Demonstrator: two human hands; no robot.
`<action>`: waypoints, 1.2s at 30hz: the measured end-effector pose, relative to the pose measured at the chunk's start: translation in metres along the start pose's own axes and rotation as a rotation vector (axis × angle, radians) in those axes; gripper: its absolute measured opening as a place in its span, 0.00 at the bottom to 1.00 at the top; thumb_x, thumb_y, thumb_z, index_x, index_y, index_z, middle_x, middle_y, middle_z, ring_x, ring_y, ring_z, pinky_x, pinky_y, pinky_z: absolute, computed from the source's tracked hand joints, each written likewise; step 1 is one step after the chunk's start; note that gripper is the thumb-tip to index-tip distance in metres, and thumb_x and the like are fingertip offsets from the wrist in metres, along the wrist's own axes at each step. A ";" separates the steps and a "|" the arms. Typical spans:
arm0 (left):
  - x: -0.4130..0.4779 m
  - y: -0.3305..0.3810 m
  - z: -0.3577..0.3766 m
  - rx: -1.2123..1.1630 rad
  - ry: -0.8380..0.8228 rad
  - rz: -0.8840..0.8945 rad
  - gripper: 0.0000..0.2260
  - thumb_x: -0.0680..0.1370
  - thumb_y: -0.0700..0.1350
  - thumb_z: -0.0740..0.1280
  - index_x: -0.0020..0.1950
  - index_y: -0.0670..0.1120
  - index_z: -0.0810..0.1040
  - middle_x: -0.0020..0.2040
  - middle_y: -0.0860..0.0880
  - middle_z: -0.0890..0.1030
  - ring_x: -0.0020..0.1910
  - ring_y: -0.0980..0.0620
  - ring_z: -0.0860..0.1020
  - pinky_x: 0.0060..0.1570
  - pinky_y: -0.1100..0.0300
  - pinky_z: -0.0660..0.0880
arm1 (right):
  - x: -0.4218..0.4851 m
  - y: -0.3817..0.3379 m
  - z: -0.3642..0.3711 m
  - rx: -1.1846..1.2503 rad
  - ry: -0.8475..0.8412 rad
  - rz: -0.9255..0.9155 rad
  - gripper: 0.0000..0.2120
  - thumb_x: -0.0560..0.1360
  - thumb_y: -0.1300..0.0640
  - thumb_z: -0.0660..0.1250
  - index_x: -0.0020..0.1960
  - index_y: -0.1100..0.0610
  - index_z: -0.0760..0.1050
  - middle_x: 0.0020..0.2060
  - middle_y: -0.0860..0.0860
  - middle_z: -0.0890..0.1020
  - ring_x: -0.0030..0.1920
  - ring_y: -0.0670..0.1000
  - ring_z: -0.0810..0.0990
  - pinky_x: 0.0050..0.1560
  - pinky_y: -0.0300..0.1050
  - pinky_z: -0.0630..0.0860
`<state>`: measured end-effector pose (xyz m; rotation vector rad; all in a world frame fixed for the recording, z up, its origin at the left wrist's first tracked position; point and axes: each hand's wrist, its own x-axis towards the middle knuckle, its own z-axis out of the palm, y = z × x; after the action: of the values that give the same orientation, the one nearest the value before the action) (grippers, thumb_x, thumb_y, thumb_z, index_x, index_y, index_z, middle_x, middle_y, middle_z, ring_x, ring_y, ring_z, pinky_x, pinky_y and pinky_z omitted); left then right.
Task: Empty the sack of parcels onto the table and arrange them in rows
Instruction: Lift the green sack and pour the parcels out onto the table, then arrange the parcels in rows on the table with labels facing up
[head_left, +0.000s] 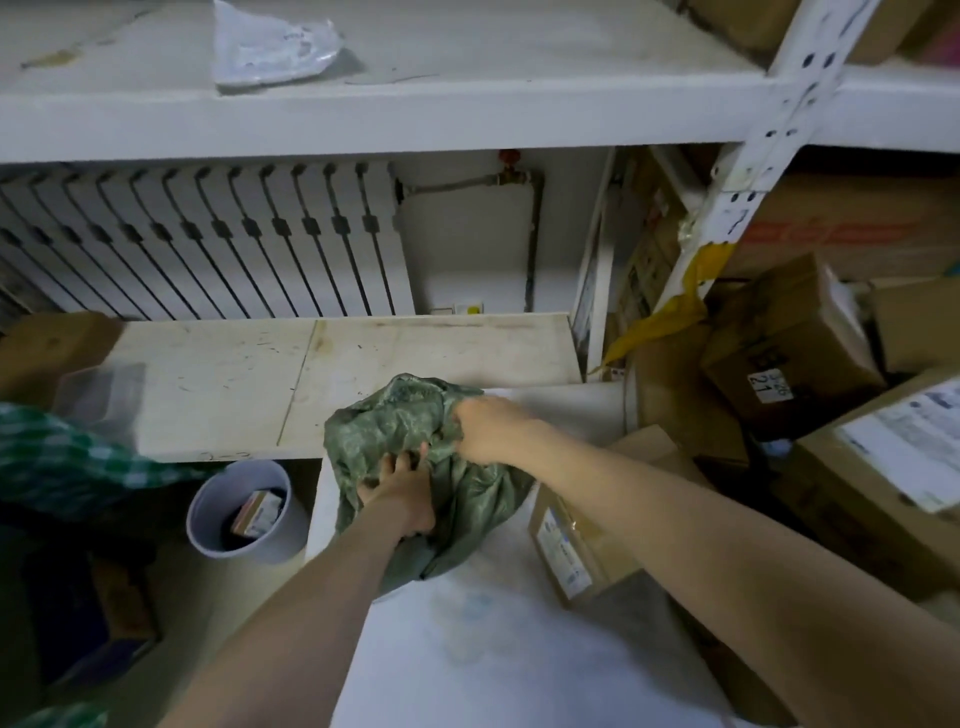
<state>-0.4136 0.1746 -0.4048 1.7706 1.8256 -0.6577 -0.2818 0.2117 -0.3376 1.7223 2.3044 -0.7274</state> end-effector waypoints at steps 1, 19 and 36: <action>-0.004 0.001 -0.003 0.004 0.012 0.001 0.46 0.73 0.48 0.71 0.79 0.50 0.41 0.79 0.48 0.45 0.78 0.43 0.43 0.72 0.36 0.52 | -0.011 0.003 -0.007 0.076 0.068 0.015 0.11 0.76 0.57 0.64 0.58 0.58 0.76 0.50 0.53 0.79 0.50 0.56 0.79 0.47 0.47 0.77; -0.100 0.067 -0.020 -0.165 0.466 0.067 0.19 0.72 0.41 0.63 0.63 0.48 0.73 0.65 0.43 0.71 0.67 0.39 0.67 0.71 0.38 0.57 | -0.152 0.055 -0.038 0.403 0.520 -0.050 0.10 0.77 0.61 0.64 0.55 0.54 0.81 0.49 0.50 0.83 0.49 0.50 0.80 0.54 0.49 0.80; -0.246 0.295 -0.047 -0.285 0.853 0.389 0.14 0.73 0.41 0.67 0.58 0.48 0.80 0.57 0.46 0.80 0.57 0.45 0.77 0.55 0.51 0.76 | -0.333 0.207 -0.069 0.475 0.831 -0.135 0.11 0.75 0.61 0.64 0.51 0.49 0.80 0.46 0.47 0.82 0.47 0.49 0.80 0.51 0.50 0.80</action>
<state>-0.1153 0.0301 -0.2058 2.2826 1.8171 0.5764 0.0276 0.0054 -0.1963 2.4556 2.9738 -0.7097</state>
